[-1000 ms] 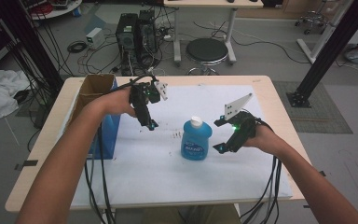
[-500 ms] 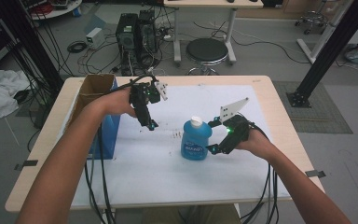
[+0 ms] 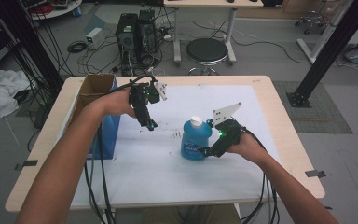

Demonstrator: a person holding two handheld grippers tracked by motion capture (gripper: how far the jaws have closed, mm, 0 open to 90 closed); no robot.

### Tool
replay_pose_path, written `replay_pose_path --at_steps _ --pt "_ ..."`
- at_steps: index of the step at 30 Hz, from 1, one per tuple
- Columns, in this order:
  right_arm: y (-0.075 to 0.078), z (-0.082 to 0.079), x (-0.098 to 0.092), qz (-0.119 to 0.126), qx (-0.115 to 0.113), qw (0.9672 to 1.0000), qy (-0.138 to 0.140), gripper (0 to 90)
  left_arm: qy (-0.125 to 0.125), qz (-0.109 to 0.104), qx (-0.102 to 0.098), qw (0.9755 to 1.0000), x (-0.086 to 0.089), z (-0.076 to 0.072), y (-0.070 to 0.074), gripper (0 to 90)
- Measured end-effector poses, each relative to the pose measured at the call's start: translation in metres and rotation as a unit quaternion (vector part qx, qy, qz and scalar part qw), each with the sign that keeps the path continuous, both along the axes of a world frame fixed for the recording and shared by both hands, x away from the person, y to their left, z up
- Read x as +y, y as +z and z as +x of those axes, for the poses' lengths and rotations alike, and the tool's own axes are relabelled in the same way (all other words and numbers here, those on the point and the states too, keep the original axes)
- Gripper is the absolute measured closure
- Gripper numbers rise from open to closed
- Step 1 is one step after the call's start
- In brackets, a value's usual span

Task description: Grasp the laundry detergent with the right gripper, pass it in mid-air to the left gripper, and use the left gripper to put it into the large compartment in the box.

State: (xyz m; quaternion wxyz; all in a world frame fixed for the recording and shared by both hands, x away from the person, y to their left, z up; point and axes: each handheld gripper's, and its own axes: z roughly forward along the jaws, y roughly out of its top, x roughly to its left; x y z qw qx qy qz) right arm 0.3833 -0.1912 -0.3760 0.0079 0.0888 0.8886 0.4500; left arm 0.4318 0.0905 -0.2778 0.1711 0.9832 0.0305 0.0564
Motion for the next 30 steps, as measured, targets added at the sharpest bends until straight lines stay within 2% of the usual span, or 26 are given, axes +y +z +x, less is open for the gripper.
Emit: replay_pose_path --at_steps 8,14,18,19,20,22,30 --pt "-0.006 -0.001 0.007 0.011 -0.006 0.9999 -0.002 3.3 0.001 -0.002 0.001 1.0000 0.000 0.000 -0.001 5.0" --pt "-0.011 -0.001 0.008 0.024 -0.002 0.9997 -0.010 3.4 0.001 0.000 -0.001 1.0000 0.001 0.001 -0.001 4.9" --pt "-0.013 0.000 0.007 0.034 0.003 0.9994 -0.010 6.9 0.001 -0.001 -0.001 1.0000 0.000 0.001 -0.002 5.0" --pt "-0.013 0.000 0.007 0.036 0.004 0.9993 -0.009 9.4 0.001 -0.002 -0.001 1.0000 0.000 0.001 -0.002 4.9" --pt "-0.013 0.000 0.006 0.043 0.006 0.9990 -0.001 17.5 0.001 -0.002 0.000 1.0000 0.000 0.001 -0.002 4.9" --pt "-0.013 0.000 0.005 0.048 0.007 0.9988 0.005 17.8 0.000 -0.001 0.000 1.0000 0.000 0.001 -0.002 5.0" --pt "-0.014 -0.001 0.005 0.053 0.005 0.9986 -0.006 17.8 0.000 -0.001 -0.001 1.0000 0.000 0.002 -0.002 5.0"
